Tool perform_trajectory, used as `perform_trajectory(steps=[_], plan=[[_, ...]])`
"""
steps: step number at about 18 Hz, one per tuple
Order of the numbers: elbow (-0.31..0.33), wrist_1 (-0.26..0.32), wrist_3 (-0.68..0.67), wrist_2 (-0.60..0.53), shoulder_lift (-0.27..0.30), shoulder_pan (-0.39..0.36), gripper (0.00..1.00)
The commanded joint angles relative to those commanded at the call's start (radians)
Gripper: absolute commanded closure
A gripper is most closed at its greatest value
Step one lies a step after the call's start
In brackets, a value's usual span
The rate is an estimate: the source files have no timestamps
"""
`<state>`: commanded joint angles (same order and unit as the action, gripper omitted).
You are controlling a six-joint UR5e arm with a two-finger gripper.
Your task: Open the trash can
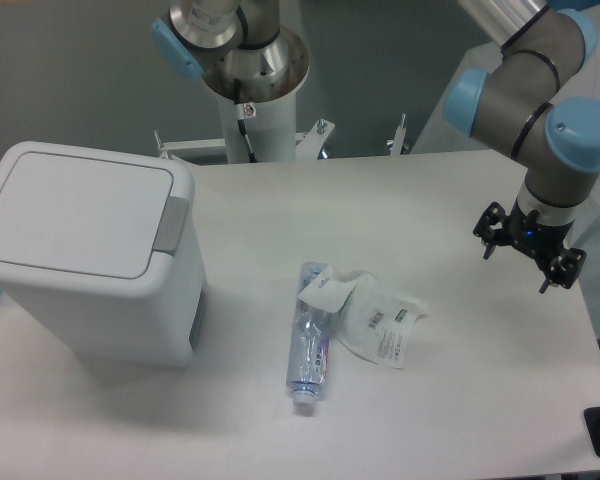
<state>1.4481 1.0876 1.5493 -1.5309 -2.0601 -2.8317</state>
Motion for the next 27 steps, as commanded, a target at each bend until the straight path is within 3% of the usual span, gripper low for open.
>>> perform_trajectory(steps=[8,13,23,27], plan=[[0.009,0.002,-0.002,0.005,0.012,0.021,0.0],[0.038,0.009,-0.015,0.008,0.052,0.052,0.0],[0.028,0.017,-0.395,0.075,0.077,0.166,0.0],[0.06,0.017,-0.486,0.144,0.138,0.204,0.0]])
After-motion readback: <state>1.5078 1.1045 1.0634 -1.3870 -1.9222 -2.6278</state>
